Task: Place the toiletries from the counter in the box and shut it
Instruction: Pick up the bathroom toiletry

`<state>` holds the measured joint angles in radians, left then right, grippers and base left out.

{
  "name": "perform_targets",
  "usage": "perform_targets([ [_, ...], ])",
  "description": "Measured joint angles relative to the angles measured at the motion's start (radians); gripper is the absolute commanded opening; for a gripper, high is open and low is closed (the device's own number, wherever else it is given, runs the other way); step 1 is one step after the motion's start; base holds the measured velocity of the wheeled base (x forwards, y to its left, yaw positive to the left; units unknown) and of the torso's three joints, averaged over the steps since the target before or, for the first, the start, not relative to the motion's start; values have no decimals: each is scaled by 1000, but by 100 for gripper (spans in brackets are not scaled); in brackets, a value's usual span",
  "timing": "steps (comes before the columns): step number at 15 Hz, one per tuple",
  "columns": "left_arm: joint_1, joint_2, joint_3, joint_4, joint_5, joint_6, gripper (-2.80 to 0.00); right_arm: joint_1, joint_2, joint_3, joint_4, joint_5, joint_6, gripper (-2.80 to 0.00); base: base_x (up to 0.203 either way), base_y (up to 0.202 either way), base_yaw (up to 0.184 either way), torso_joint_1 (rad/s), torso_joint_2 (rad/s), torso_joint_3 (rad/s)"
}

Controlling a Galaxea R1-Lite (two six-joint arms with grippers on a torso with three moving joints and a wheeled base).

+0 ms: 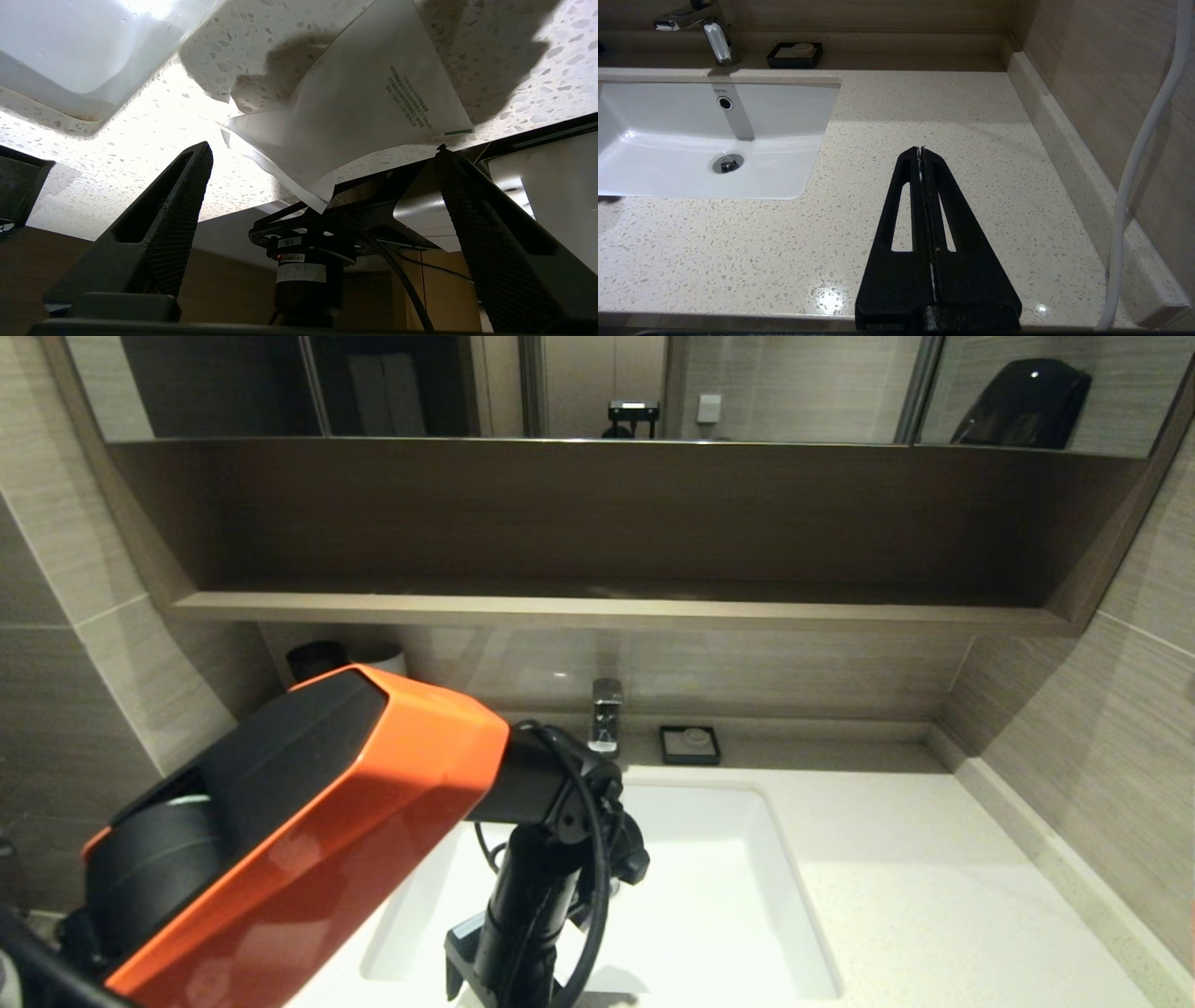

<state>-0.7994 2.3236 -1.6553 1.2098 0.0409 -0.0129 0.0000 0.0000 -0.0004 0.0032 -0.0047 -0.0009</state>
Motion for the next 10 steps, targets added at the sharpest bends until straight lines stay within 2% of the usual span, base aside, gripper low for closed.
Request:
perform_targets([
  [10,0,17,-1,-2,0,-9,0,0,0,0,0,0,0,-280,0,0,0,0,0,0],
])
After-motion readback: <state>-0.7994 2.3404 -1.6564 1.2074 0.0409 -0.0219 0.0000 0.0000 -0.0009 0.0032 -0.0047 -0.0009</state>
